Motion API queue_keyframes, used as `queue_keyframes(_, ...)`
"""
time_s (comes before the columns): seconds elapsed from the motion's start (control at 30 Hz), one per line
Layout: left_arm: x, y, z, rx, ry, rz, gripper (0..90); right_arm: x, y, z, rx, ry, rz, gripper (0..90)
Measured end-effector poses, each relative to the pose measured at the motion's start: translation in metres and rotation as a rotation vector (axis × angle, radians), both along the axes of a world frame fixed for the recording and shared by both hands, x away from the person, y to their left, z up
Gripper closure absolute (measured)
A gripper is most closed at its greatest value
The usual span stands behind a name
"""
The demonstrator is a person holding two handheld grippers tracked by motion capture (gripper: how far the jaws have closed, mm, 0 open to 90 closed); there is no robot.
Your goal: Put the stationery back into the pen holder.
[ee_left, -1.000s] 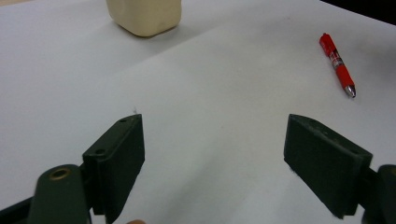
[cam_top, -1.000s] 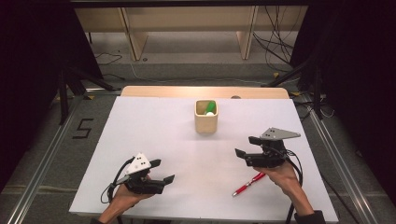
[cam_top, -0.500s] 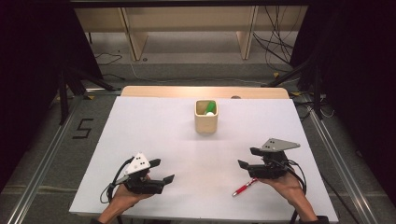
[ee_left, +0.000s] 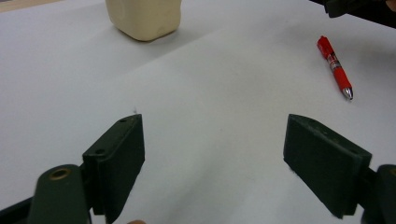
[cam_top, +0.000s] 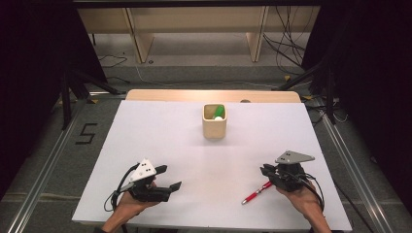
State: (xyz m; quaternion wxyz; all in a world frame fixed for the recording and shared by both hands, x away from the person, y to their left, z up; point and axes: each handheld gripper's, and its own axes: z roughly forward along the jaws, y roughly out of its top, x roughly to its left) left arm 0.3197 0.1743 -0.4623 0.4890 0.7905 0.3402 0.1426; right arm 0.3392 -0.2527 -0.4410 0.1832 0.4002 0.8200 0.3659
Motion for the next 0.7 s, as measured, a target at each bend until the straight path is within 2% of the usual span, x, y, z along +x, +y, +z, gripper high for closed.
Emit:
queue_keyframes(0.2, 0.0, 0.0, 0.001, -0.001, -0.003, 0.0, 20.1, 0.0, -0.008, -0.01, -0.046, 0.023, -0.034, 89.8)
queue_keyframes(0.47, 0.0, 0.001, 0.001, -0.005, -0.007, 0.002, 20.0, 0.0, -0.012, -0.024, -0.103, 0.053, -0.055, 90.0)
queue_keyframes(0.7, 0.0, 0.0, 0.001, -0.004, -0.006, 0.001, 20.1, 0.003, -0.018, -0.029, -0.11, 0.066, -0.075, 90.0)
